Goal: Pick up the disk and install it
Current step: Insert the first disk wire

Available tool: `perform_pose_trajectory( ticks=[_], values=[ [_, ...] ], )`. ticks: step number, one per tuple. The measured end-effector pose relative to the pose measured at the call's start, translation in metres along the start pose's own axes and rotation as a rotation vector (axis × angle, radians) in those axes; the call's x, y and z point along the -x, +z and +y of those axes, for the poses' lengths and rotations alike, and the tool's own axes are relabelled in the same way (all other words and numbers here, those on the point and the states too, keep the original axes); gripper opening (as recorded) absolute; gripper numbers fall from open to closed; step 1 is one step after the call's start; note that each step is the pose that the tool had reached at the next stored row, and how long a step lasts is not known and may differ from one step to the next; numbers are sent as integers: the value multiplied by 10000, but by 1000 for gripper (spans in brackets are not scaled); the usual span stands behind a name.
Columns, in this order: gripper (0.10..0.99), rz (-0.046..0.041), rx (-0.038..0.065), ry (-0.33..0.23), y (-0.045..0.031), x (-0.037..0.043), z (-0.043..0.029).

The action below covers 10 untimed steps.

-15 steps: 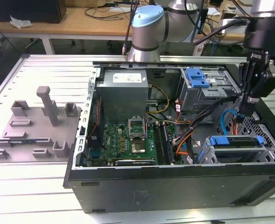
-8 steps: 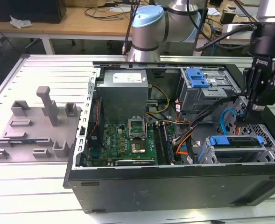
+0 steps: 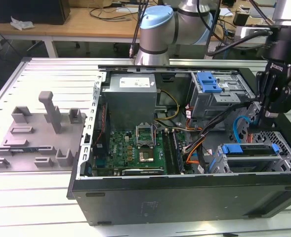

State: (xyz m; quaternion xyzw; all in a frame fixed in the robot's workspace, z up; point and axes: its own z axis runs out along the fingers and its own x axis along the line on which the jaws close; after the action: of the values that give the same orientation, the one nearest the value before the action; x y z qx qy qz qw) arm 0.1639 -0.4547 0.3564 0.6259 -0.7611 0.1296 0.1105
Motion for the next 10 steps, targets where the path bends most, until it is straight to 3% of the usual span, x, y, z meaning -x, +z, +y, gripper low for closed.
perform_pose_trajectory(
  ticks=[8,10],
  values=[
    [165,-376,-46,-332,23,-71,25],
    [165,-418,-54,-379,27,-83,22]
  ],
)
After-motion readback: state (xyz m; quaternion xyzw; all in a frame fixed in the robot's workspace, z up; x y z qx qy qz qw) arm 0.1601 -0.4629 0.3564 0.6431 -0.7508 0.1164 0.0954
